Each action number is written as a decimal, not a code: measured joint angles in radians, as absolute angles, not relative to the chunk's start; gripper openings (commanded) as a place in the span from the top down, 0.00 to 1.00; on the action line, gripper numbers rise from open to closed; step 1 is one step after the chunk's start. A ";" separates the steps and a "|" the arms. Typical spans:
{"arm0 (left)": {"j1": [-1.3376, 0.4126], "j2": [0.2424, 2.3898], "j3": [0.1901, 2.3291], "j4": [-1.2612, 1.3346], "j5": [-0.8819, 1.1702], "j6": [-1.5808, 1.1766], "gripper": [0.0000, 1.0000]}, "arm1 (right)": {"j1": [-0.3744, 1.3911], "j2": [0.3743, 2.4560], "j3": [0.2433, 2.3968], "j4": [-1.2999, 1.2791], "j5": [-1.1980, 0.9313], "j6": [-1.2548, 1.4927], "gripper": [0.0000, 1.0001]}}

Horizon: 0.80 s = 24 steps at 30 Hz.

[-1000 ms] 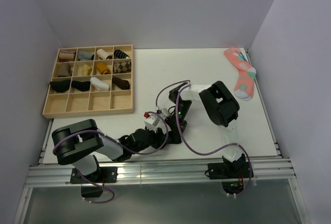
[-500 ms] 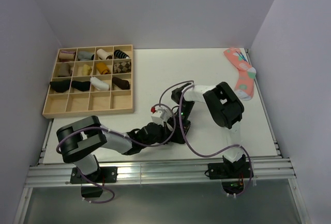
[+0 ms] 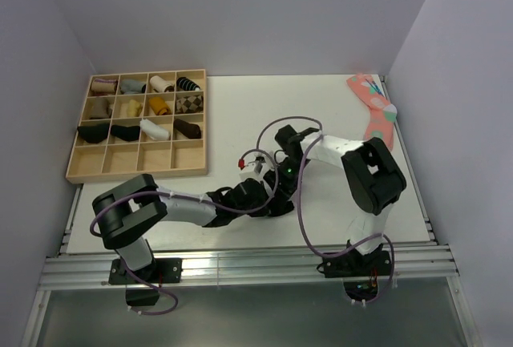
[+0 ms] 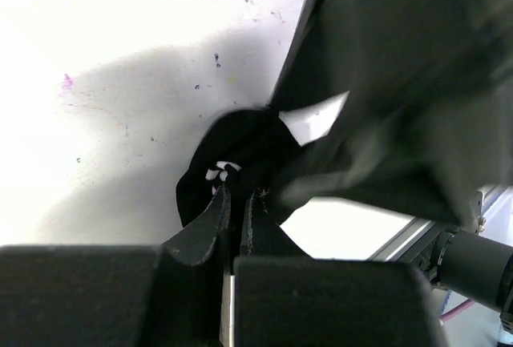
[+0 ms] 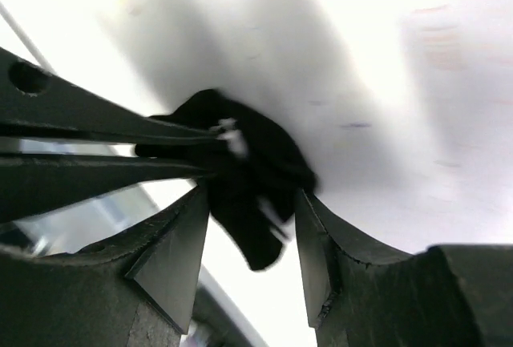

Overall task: Roll the socks
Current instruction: Roll the sock at the center of the board.

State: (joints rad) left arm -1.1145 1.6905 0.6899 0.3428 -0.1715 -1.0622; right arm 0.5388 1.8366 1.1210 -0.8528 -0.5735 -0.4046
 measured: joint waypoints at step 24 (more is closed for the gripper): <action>-0.904 1.674 0.707 0.186 0.253 -1.064 1.00 | 0.444 1.230 0.707 -0.523 -0.611 -0.745 0.44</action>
